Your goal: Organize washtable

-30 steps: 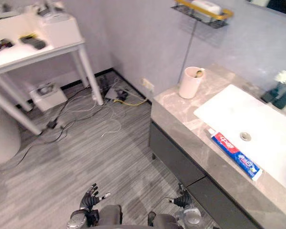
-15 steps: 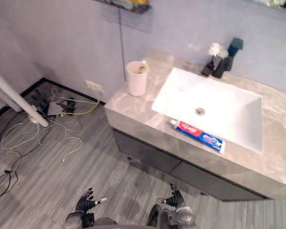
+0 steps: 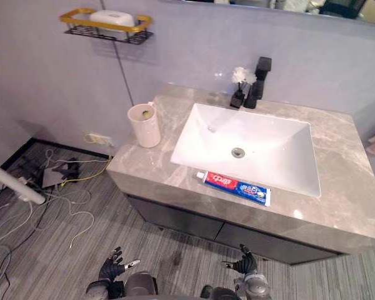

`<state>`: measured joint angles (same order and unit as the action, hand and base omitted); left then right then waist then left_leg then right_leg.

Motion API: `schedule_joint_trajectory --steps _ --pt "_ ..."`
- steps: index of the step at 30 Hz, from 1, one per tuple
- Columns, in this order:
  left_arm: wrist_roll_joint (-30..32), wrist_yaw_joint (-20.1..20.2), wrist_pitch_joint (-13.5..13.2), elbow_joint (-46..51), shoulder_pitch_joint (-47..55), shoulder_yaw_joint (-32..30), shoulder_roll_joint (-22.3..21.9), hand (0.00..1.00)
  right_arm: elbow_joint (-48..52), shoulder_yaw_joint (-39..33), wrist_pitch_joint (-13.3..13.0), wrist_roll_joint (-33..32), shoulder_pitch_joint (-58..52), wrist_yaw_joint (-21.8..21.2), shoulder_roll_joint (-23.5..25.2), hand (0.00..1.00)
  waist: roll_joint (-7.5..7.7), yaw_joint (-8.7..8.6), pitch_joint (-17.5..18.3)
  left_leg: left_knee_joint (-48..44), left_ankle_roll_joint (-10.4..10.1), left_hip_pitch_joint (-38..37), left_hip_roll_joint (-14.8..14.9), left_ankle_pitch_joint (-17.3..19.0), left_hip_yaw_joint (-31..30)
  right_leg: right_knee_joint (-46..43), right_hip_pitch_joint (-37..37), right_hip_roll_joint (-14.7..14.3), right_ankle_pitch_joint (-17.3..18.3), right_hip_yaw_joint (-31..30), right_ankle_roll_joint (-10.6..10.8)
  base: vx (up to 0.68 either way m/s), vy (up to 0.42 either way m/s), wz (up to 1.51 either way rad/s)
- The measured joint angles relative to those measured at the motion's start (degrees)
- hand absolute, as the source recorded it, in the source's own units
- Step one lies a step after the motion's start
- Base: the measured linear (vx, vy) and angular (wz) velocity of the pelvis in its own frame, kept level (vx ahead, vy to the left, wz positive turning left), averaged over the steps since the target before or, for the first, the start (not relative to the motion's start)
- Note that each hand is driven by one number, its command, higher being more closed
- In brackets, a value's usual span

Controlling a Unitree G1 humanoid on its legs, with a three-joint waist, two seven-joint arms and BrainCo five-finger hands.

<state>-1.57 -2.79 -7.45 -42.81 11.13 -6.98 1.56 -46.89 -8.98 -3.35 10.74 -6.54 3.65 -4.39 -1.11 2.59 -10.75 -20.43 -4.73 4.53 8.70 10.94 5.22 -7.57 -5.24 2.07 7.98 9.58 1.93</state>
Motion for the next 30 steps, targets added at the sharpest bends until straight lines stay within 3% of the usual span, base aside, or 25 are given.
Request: schedule_joint_trajectory --steps 2,5,16,26,27,30 --pt "0.02 -0.01 -0.27 -0.03 -0.42 0.01 0.62 0.00 0.03 -0.61 -0.02 0.00 -0.58 -0.01 0.87 0.00 1.81 -0.18 0.51 1.32 0.85 -0.96 -1.54 0.24 1.78 1.09 -0.49 1.94 -0.28 -0.72 0.91 0.21 0.182 -0.29" --pt "0.02 0.04 -0.26 -0.15 -1.13 0.05 0.86 0.00 0.02 -0.72 -0.02 -0.10 -0.81 -0.01 1.80 0.00 2.51 -0.10 0.94 1.47 1.56 -2.50 -2.90 0.67 3.43 0.92 -0.63 3.13 -0.66 -2.48 1.54 0.17 0.159 -0.25" --pt "0.04 0.01 -0.27 -2.88 -0.95 -0.11 0.89 0.00 -2.65 -3.64 0.21 -1.90 -0.94 -0.01 1.50 0.00 1.31 -0.08 2.26 5.45 2.10 -6.89 -2.93 0.97 5.93 1.84 -1.39 3.14 -1.19 -6.50 2.38 0.02 0.025 -0.19" --pt "0.06 -0.01 -0.25 -4.03 0.66 -1.80 1.34 0.00 -5.84 -4.75 1.11 -2.22 -1.58 -0.03 -1.30 0.00 1.46 -0.11 4.10 13.76 2.42 -9.09 -5.26 -4.53 5.69 3.98 -0.50 4.02 -2.64 -6.83 2.85 -0.09 -0.004 -0.01" --pt "0.08 -0.08 -0.25 -5.15 1.28 -2.71 5.48 0.00 -8.29 -6.85 1.33 -2.20 2.21 -0.09 -4.94 0.00 1.97 -0.15 4.74 22.00 3.66 -13.61 -8.44 -7.49 3.47 6.89 -2.50 5.30 -3.68 -6.66 3.48 -0.04 -0.006 0.00" --pt "0.07 -0.08 -0.25 -5.15 1.28 -2.71 5.48 0.00 -8.29 -6.85 1.33 -2.20 2.21 -0.09 -4.94 0.00 1.97 -0.15 4.75 22.00 3.66 -13.62 -8.44 -7.49 3.46 6.89 -2.50 5.30 -3.68 -6.66 3.48 0.00 0.000 0.00"
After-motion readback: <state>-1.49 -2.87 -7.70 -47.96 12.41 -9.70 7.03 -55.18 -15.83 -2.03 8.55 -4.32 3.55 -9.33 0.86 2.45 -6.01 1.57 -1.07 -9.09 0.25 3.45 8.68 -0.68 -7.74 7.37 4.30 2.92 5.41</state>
